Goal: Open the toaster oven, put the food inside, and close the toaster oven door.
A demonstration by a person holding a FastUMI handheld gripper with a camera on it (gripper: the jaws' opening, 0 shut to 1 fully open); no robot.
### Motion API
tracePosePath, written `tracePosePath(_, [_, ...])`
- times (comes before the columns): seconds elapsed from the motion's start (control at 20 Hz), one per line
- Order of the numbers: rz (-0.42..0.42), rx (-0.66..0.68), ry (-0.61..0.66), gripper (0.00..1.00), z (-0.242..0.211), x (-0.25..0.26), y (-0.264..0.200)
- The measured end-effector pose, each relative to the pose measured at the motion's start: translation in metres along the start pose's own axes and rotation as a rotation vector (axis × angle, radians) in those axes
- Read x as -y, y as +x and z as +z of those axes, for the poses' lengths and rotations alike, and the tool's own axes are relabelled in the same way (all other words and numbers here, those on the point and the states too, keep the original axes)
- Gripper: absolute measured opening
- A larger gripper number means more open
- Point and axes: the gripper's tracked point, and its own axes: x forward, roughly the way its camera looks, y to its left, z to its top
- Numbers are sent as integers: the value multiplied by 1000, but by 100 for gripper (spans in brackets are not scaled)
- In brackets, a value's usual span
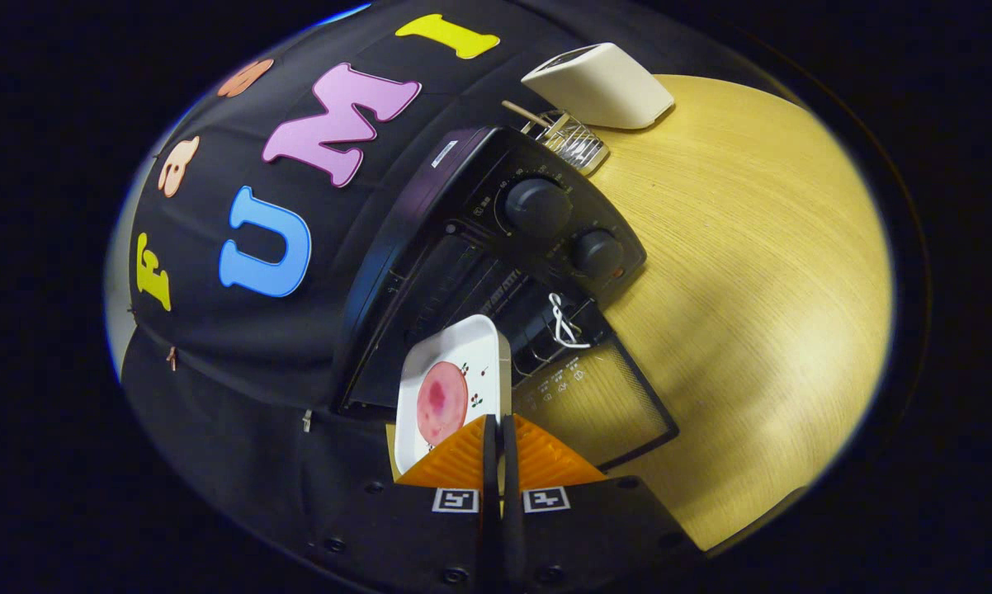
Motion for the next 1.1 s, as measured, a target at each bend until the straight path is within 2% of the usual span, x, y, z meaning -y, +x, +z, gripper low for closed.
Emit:
tracePosePath(0.6, [-49,171,239,5,22,-19,90])
tracePosePath(0.8, [-60,183,209,5,25,-26,106])
tracePosePath(1.05, [-67,193,215,6,27,-25,106])
tracePosePath(1.1, [-64,200,211,8,27,-26,103])
